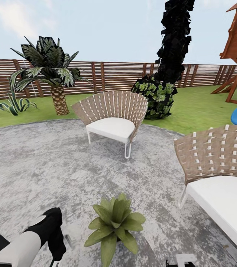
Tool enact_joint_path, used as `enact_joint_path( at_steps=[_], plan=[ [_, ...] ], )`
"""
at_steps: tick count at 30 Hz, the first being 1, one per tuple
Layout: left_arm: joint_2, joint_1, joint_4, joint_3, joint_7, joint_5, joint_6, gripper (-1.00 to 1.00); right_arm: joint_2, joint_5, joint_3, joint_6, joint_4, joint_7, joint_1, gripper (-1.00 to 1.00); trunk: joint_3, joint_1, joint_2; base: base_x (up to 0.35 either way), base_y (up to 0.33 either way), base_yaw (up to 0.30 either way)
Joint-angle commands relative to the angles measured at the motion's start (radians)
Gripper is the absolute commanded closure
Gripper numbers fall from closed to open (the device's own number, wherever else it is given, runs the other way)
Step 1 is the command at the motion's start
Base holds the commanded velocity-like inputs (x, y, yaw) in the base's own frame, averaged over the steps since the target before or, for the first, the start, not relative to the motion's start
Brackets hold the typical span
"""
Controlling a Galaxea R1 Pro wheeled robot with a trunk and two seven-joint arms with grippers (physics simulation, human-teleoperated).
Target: Pick up the pesticide atomizer in the garden and spray insectifuge to fully cover both potted plants in the garden.
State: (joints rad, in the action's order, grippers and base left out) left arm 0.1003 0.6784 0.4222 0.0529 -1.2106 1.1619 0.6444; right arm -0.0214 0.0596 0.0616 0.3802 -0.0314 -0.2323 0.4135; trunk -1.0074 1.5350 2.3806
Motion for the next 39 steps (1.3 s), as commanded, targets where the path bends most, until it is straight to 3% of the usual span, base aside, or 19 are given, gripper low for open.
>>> enact_joint_path(
  at_steps=[1,8,12,15,17,19,21,26,30,33,35,39],
  plan=[
    [-0.001,0.000,0.008,0.006,-0.006,0.000,0.010,1.00,0.000,0.006,0.006,0.000,0.001,-0.009,0.001,-1.00,-0.001,0.000,0.000,-0.111,0.205,0.000],
    [-0.017,0.007,0.019,0.003,-0.006,-0.002,0.013,1.00,0.000,0.006,0.006,0.000,0.001,-0.009,0.001,-1.00,-0.001,0.000,0.000,-0.104,0.121,0.000],
    [-0.046,0.011,0.021,0.003,-0.004,0.000,0.014,1.00,0.001,0.005,0.006,0.000,0.001,-0.009,0.001,-1.00,-0.001,0.000,0.000,-0.006,0.006,0.000],
    [-0.052,0.015,0.021,0.004,-0.004,0.002,0.021,1.00,-0.002,0.004,0.005,0.001,0.000,-0.010,0.001,-1.00,-0.001,0.000,0.000,0.000,0.000,0.000],
    [-0.051,0.017,0.021,0.004,-0.005,0.002,0.026,1.00,-0.017,-0.034,-0.011,0.001,-0.001,-0.010,0.001,-1.00,-0.001,0.000,0.000,0.000,0.000,0.000],
    [-0.052,0.018,0.025,0.004,-0.006,0.002,0.028,1.00,-0.028,-0.113,-0.034,0.001,0.000,-0.007,0.001,-1.00,-0.001,0.000,0.000,0.000,0.000,0.000],
    [-0.051,0.018,0.055,0.004,-0.011,0.002,0.030,1.00,-0.029,-0.140,-0.037,0.000,0.001,-0.002,0.001,-1.00,-0.001,0.000,0.000,0.000,0.000,0.000],
    [-0.053,0.045,0.116,0.003,-0.020,0.000,0.034,1.00,-0.029,-0.148,-0.036,0.000,0.002,0.001,0.001,-1.00,-0.001,0.000,0.000,0.000,0.000,0.000],
    [-0.057,0.118,0.113,0.003,-0.081,-0.002,0.046,1.00,-0.031,-0.147,-0.035,0.000,0.002,0.001,0.001,-1.00,-0.001,0.000,0.000,0.000,0.000,0.000],
    [-0.065,0.131,0.113,0.007,-0.173,0.003,0.046,1.00,-0.034,-0.148,-0.035,0.000,0.002,0.001,0.001,-1.00,-0.001,0.000,0.000,0.000,0.000,0.000],
    [-0.065,0.126,0.112,0.011,-0.190,0.005,0.042,1.00,-0.035,-0.148,-0.035,0.001,0.003,0.001,0.001,-1.00,-0.001,0.000,0.000,0.000,0.000,0.000],
    [-0.048,0.113,0.109,0.081,-0.202,0.048,0.032,1.00,-0.037,-0.149,-0.035,0.001,0.003,0.000,0.001,-1.00,-0.001,0.000,0.000,0.000,0.000,0.000]
  ],
)
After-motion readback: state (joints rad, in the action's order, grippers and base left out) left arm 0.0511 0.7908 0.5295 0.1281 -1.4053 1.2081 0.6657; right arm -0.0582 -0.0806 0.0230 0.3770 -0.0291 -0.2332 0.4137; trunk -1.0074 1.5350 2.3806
